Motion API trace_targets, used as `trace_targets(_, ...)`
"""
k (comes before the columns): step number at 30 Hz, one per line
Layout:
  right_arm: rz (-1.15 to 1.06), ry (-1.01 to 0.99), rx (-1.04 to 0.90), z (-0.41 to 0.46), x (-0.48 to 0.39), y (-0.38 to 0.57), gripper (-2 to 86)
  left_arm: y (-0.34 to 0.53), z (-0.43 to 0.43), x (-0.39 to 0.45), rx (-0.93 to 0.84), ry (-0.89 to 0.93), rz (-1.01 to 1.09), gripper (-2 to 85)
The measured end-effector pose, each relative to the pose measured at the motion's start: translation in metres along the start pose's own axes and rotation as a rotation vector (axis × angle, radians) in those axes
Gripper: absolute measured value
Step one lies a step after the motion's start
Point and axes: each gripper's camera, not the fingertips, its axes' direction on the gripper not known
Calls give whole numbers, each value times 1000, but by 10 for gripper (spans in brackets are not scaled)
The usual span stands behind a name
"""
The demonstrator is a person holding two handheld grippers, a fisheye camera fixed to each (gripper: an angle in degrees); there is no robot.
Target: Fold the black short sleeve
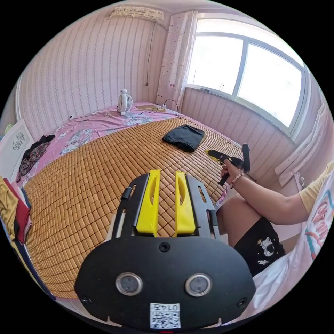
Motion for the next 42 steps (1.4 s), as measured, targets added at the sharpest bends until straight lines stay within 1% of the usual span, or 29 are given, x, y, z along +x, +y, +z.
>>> trace_targets(2, 52, 5, -4, 26, 24, -15, 123, -61, 75, -3, -44, 58, 1, 79)
trace_targets(3, 58, 4, -8, 32, 29, -17, 122, -75, 94, -3, -54, 68, -5, 80)
trace_targets(5, 76, 8, -65, 55, 46, -22, 117, -125, 167, -6, -60, 93, -59, 80)
trace_targets(6, 78, 10, -81, 60, 50, -20, 115, -135, 184, -6, -58, 106, -69, 80)
trace_targets(8, 113, -26, -62, 71, 69, -10, 114, -176, 252, -1, -70, 151, -95, 82)
trace_targets(9, 110, -32, -53, 73, 72, -10, 113, -185, 267, 0, -72, 160, -99, 83)
trace_targets(11, 65, -3, -53, 82, 78, -10, 112, -223, 326, 5, -99, 172, -103, 85)
trace_targets(12, 64, 8, -56, 84, 81, -8, 111, -233, 340, 7, -103, 175, -100, 85)
trace_targets(14, 100, -50, -62, 92, 96, -2, 104, -269, 389, 15, -134, 190, -80, 86)
trace_targets(17, 151, -80, -49, 101, 112, 4, 99, -310, 440, 28, -160, 206, -56, 90)
trace_targets(20, 160, -108, -33, 113, 118, 11, 101, -342, 475, 39, -159, 194, -38, 94)
trace_targets(24, 158, -128, -55, 130, 119, 17, 91, -369, 513, 50, -195, 163, -52, 110)
trace_targets(26, 198, -120, -68, 137, 124, 21, 69, -385, 533, 57, -256, 156, -67, 116)
trace_targets(30, 220, -170, -34, 136, 129, 27, 32, -399, 536, 67, -243, 161, -56, 110)
trace_targets(32, 216, -149, -46, 143, 130, 29, 18, -407, 535, 74, -256, 141, -42, 91)
trace_targets(34, 228, -169, -45, 147, 132, 31, 12, -412, 532, 81, -257, 126, -10, 73)
trace_targets(39, 167, -124, -40, 151, 128, 30, 5, -425, 515, 100, -234, 148, 49, 8)
trace_targets(42, 142, -136, -20, 155, 126, 30, 4, -438, 491, 113, -198, 151, 109, -5)
